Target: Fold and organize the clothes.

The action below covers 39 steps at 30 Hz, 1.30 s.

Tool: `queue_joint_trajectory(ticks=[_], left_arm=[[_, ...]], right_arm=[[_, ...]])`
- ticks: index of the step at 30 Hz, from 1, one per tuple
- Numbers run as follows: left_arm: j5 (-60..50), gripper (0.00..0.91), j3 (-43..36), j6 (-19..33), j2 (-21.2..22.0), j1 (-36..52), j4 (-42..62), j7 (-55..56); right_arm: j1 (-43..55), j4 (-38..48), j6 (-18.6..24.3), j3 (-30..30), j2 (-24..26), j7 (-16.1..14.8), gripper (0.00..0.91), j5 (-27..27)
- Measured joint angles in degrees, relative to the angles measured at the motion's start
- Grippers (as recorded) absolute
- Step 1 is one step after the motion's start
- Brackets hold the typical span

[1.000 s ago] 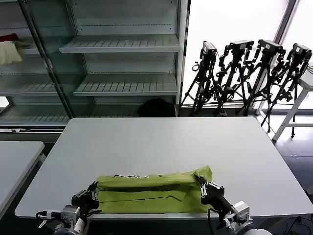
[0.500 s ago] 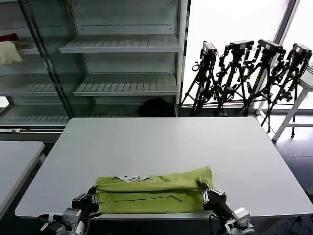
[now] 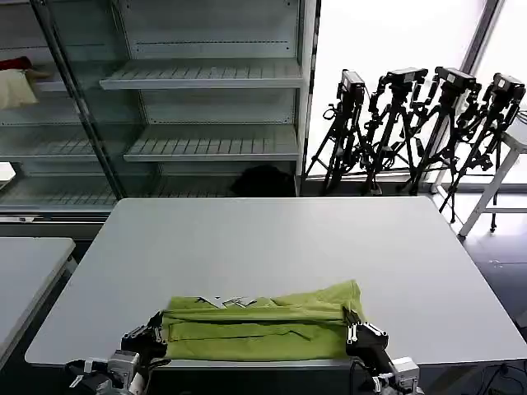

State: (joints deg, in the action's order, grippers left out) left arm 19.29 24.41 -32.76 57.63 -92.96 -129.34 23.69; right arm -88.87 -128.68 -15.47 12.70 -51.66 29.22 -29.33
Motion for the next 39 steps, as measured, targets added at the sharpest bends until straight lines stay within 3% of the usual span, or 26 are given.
queue_joint_trajectory(ticks=[11, 17, 21, 32, 39], left_arm=[[-1.5, 0.907, 1.4, -0.2, -0.9, -2.0, -2.4, 0.6], [-2.0, 0.907, 0.9, -0.2, 0.1, -3.4, -4.8, 1.1], [-0.9, 0.907, 0.1, -0.1, 1.6, -3.4, -5.9, 2.0], [3.0, 0.907, -3.2, 1.7, 9.9, -1.9, -7.2, 4.2], [3.4, 0.907, -4.6, 5.1, 14.8, -1.7, -4.8, 4.2]], right_arm=[[1.3, -2.3, -2.3, -1.7, -3.0, 12.3, 0.907, 0.4], [0.9, -3.8, -2.7, -0.5, -2.9, 14.9, 0.907, 2.5], [0.2, -4.2, -2.1, 1.1, -2.4, 14.0, 0.907, 4.3], [-1.8, -4.4, 0.4, 7.3, -0.9, 7.7, 0.907, 4.6], [-2.3, -0.7, 5.9, 12.8, 1.5, -0.5, 0.907, 0.8]])
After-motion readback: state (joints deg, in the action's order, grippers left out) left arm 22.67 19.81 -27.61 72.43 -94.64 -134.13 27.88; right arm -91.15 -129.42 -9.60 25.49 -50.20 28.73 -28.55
